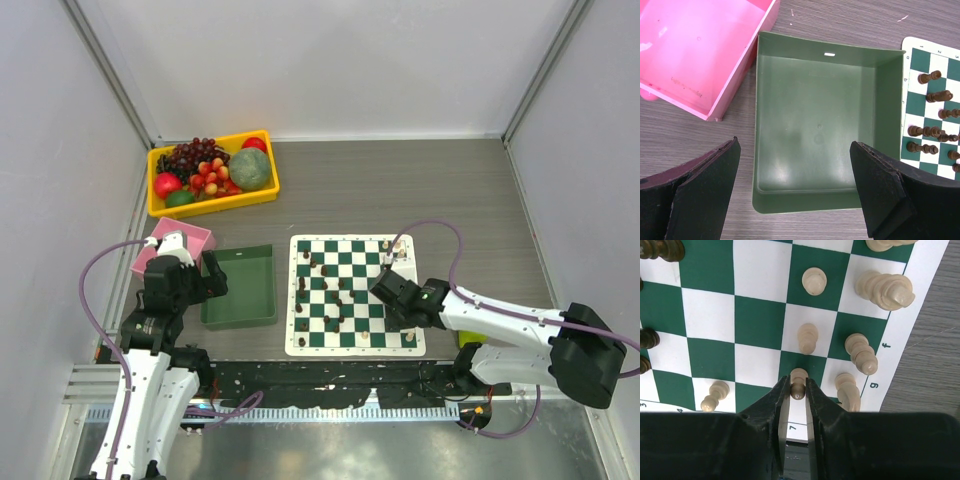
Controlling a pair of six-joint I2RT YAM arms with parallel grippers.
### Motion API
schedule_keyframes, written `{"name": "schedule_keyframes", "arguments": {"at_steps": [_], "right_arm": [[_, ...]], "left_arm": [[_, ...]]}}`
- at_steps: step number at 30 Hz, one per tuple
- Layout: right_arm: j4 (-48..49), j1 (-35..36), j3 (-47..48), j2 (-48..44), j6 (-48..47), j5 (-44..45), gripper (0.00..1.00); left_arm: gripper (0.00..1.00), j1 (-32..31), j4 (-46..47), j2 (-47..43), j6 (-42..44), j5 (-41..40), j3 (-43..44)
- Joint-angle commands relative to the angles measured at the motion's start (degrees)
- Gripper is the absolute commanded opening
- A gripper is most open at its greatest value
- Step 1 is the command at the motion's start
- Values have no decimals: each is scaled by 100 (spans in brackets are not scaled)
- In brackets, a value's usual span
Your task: Set up the chess pieces on the board
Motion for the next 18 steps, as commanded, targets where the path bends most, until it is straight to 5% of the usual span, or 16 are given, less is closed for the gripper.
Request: {"name": "schedule_keyframes", "arguments": {"at_steps": [1,18], "right_arm": [[20,17,135,-3,5,152,26],[-375,17,592,-1041,-144,-322,44]], "left_arm": [[99,15,193,-12,-14,70,166],[99,14,184,-74,-14,44,175]]}}
